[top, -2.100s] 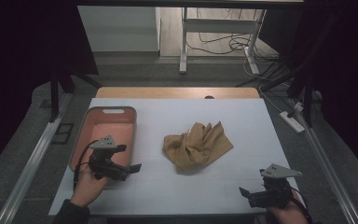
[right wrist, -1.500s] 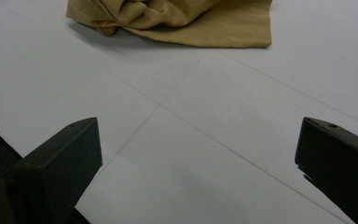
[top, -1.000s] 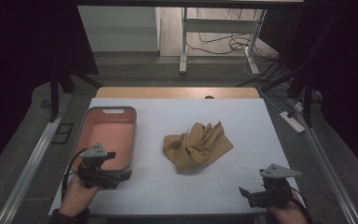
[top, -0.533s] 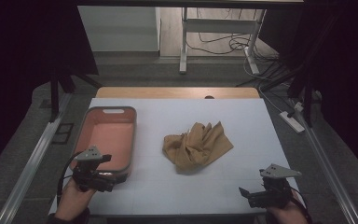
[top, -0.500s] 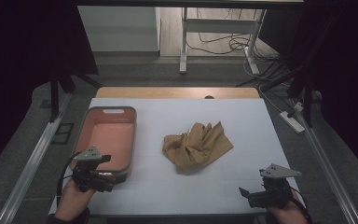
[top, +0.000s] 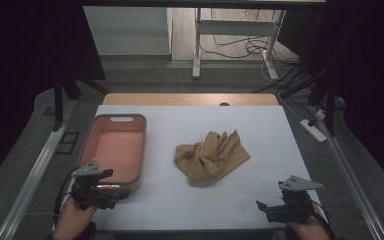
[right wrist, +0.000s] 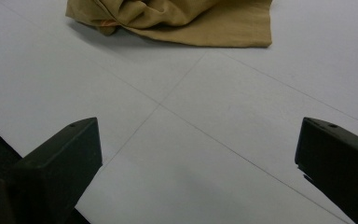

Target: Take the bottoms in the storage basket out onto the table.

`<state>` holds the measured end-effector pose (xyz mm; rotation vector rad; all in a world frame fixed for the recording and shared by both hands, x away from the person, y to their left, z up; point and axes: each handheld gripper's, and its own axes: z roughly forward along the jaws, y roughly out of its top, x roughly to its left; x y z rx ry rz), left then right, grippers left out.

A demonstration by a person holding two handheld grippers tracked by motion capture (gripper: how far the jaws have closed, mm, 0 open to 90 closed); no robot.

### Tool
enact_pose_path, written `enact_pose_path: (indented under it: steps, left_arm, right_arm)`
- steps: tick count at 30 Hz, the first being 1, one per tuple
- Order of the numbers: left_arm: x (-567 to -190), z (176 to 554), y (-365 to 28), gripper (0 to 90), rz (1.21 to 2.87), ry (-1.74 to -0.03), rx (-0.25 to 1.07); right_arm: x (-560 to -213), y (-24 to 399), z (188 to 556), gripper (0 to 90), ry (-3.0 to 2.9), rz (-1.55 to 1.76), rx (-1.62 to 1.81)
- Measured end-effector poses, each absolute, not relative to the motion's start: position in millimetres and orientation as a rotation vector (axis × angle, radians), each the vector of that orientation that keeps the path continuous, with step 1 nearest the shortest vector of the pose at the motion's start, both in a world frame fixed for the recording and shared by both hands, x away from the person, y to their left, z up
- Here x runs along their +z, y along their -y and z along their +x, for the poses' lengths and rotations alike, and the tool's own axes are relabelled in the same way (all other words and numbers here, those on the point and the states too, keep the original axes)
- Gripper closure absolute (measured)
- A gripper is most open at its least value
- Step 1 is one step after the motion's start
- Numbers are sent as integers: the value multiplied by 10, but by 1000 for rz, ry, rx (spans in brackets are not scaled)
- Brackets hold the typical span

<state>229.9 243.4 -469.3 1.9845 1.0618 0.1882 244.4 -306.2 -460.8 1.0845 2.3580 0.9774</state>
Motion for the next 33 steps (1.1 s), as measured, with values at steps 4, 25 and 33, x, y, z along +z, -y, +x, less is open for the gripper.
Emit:
enact_pose_path:
  steps: [4,25,33]
  left_arm:
    - [-4702,2277,-2466,1,1976,-1072,188]
    - [-4744,2119,-2638,0,1958,-1123,224]
    - [-4742,2027,-2723,0,1931,-1145,274]
  right_arm:
    - [-4608,3062,2444,8,-2358,1086,978]
    - [-4608,3062,2444,8,-2358,1086,978]
    - [-4609,3062,2444,8,-2358,1086,978]
